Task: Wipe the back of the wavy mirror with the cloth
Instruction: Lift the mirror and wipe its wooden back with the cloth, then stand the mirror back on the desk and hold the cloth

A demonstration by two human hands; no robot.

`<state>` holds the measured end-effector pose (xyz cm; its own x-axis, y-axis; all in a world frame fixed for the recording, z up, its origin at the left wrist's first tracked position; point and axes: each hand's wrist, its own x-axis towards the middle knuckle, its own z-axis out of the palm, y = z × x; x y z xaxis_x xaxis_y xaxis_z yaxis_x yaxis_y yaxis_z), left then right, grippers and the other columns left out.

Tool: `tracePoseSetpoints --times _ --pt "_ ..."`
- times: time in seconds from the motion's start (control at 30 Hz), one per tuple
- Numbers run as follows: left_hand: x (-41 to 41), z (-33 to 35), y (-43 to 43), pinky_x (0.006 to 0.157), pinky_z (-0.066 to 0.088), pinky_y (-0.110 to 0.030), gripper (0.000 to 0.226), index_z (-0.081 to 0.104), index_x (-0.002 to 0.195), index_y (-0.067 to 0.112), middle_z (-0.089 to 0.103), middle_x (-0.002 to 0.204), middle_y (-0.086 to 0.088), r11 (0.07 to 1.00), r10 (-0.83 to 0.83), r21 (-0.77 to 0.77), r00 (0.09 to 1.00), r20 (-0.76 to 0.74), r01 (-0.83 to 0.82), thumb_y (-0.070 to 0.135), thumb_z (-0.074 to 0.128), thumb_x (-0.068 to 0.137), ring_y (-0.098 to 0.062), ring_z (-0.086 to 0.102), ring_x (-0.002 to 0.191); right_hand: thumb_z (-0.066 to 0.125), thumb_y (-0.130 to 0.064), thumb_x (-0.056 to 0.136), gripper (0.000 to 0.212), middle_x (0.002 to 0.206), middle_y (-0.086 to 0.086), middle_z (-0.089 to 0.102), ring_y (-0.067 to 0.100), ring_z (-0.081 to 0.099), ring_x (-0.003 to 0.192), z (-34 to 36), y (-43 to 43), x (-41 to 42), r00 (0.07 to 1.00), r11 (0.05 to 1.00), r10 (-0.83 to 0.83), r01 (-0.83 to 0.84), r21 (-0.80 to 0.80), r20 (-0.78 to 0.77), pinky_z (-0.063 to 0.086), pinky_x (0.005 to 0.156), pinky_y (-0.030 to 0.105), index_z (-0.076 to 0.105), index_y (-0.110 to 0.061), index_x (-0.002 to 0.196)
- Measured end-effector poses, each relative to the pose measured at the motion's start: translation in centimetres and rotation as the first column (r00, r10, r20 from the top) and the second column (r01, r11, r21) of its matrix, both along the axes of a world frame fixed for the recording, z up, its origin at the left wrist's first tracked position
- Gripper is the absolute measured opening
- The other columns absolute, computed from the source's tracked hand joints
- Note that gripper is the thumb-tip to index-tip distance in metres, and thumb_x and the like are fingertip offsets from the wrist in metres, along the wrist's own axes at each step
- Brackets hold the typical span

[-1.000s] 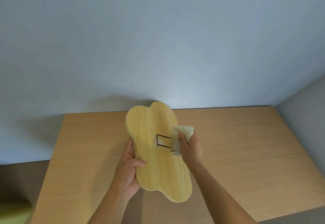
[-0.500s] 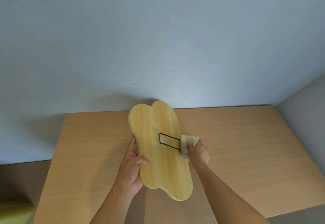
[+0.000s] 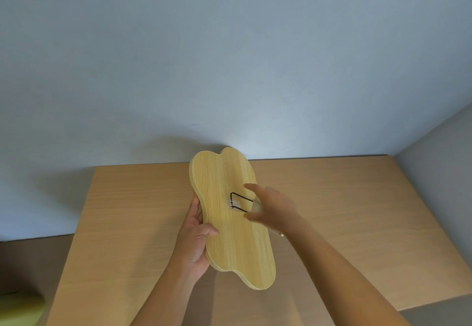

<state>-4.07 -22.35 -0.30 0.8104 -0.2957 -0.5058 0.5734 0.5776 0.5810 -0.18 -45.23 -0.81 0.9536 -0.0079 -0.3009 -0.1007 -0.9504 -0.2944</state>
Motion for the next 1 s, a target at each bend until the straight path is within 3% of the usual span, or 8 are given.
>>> tracePoseSetpoints --times 0.27,0.47,0.6,0.7,0.8,0.87,0.93,1.0 --pt "-0.1 1.9 -1.6 0.082 0.063 -0.052 0.107 0.06 0.144 0.044 0.075 0.133 -0.011 0.999 -0.032 0.031 0.997 0.075 0.029 -0.021 0.053 0.059 -0.035 0.076 0.112 0.065 -0.061 0.083 0.05 0.094 -0.01 0.058 0.016 0.059 0.086 0.1 -0.6 1.0 0.993 0.992 0.114 -0.114 -0.045 -0.013 0.045 0.067 0.034 0.055 -0.048 0.131" --pt "-0.3 5.2 -6.8 0.083 0.06 -0.049 0.109 0.053 0.151 0.038 0.072 0.128 -0.017 0.97 -0.081 0.239 0.984 0.159 0.041 -0.028 0.042 0.065 -0.035 0.07 0.104 0.065 -0.05 0.082 0.046 0.101 -0.01 0.061 0.019 0.061 0.094 1.3 -3.7 0.8 0.996 0.995 0.086 -0.085 -0.056 0.023 0.045 0.07 0.036 0.056 -0.049 0.127" --pt "-0.7 7.4 -11.8 0.11 0.049 -0.047 0.108 0.039 0.161 0.037 0.067 0.139 -0.015 0.907 -0.095 0.422 0.976 0.196 0.003 -0.031 0.04 0.077 -0.032 0.067 0.118 0.066 -0.046 0.082 0.045 0.103 -0.006 0.064 0.023 0.064 0.098 2.7 -6.6 0.8 0.997 0.994 0.075 -0.073 -0.086 0.023 0.048 0.073 0.037 0.058 -0.047 0.126" --pt "-0.9 8.3 -16.0 0.115 0.049 -0.049 0.109 0.025 0.165 0.043 0.064 0.149 0.0 0.848 -0.123 0.53 0.973 0.197 0.0 -0.025 0.046 0.084 -0.026 0.063 0.134 0.065 -0.046 0.083 0.045 0.099 -0.006 0.062 0.024 0.065 0.097 3.5 -8.8 0.5 0.997 0.991 0.071 -0.068 -0.116 0.017 0.048 0.071 0.036 0.059 -0.044 0.128" --pt "-1.1 8.9 -20.4 0.122 0.041 -0.044 0.102 0.018 0.167 0.042 0.043 0.167 0.005 0.795 -0.155 0.606 0.964 0.217 -0.009 -0.02 0.045 0.09 -0.02 0.045 0.151 0.058 -0.042 0.085 0.027 0.086 -0.012 0.055 0.023 0.066 0.092 3.9 -11.4 0.1 0.998 0.992 0.062 -0.063 -0.108 -0.011 0.039 0.061 0.031 0.059 -0.043 0.112" --pt "-1.2 9.2 -23.0 0.126 0.034 -0.042 0.101 0.016 0.168 0.039 0.027 0.175 0.004 0.762 -0.179 0.648 0.959 0.22 -0.006 -0.019 0.043 0.089 -0.019 0.027 0.16 0.055 -0.041 0.09 0.005 0.08 -0.012 0.054 0.024 0.066 0.085 4.2 -12.7 0.1 0.998 0.992 0.04 -0.047 -0.12 -0.058 0.044 0.06 0.033 0.056 -0.04 0.096" --pt "-1.2 9.3 -25.3 0.129 0.027 -0.042 0.101 0.012 0.168 0.037 0.012 0.178 0.002 0.704 -0.233 0.71 0.948 0.214 0.013 -0.019 0.039 0.088 -0.018 0.01 0.164 0.051 -0.047 0.094 0.019 0.077 -0.008 0.059 0.022 0.064 0.076 4.6 -13.5 0.1 0.994 0.995 -0.014 0.003 -0.101 -0.107 0.049 0.063 0.035 0.053 -0.038 0.077" --pt "-1.3 9.2 -27.0 0.131 0.021 -0.043 0.101 0.009 0.169 0.035 0.004 0.179 -0.001 0.643 -0.282 0.766 0.938 0.203 0.028 -0.018 0.037 0.087 -0.019 0.0 0.165 0.047 -0.049 0.096 0.025 0.083 -0.004 0.068 0.021 0.066 0.078 4.6 -14.4 0.0 0.99 0.997 -0.053 0.045 -0.064 -0.133 0.051 0.067 0.036 0.056 -0.038 0.076"
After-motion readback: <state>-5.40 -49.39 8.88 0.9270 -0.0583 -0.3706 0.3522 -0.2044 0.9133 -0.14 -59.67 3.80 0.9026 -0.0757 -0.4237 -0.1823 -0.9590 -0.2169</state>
